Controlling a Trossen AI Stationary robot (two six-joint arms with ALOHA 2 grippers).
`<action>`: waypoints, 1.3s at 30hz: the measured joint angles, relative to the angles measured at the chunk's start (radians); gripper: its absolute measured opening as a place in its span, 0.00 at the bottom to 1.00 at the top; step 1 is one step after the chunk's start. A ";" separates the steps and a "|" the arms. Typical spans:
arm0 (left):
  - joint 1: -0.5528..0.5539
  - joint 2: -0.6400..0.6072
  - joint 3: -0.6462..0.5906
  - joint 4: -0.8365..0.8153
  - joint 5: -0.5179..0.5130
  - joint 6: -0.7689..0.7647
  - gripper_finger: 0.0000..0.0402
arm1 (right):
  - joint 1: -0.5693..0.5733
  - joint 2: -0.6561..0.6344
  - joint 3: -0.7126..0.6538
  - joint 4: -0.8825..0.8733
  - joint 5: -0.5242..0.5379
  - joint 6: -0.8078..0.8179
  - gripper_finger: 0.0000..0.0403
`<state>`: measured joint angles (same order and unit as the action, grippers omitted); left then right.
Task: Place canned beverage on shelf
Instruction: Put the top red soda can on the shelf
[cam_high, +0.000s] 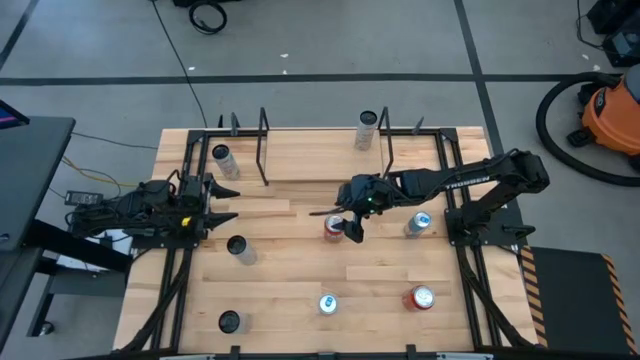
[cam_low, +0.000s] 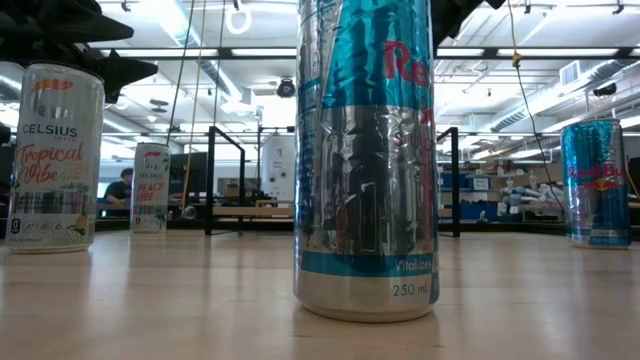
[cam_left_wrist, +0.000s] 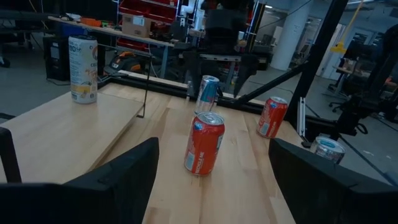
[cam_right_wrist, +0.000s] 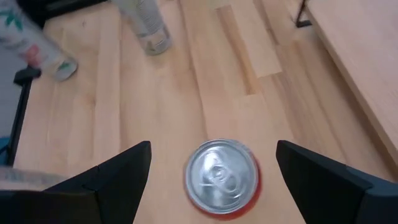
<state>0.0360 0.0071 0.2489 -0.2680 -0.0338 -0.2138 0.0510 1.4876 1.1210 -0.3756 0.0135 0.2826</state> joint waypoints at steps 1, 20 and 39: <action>0.000 0.000 0.000 0.000 0.000 0.000 0.77 | 0.008 0.000 0.000 0.000 0.000 -0.013 0.88; 0.000 0.000 0.000 0.002 0.000 -0.010 0.77 | 0.072 -0.001 -0.153 0.093 0.199 -0.051 0.88; 0.000 0.000 0.000 0.001 0.000 0.000 0.77 | 0.071 0.000 -0.284 0.360 0.182 -0.050 0.88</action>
<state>0.0360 0.0074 0.2489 -0.2668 -0.0338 -0.2134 0.1223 1.4872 0.8371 -0.0154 0.1952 0.2323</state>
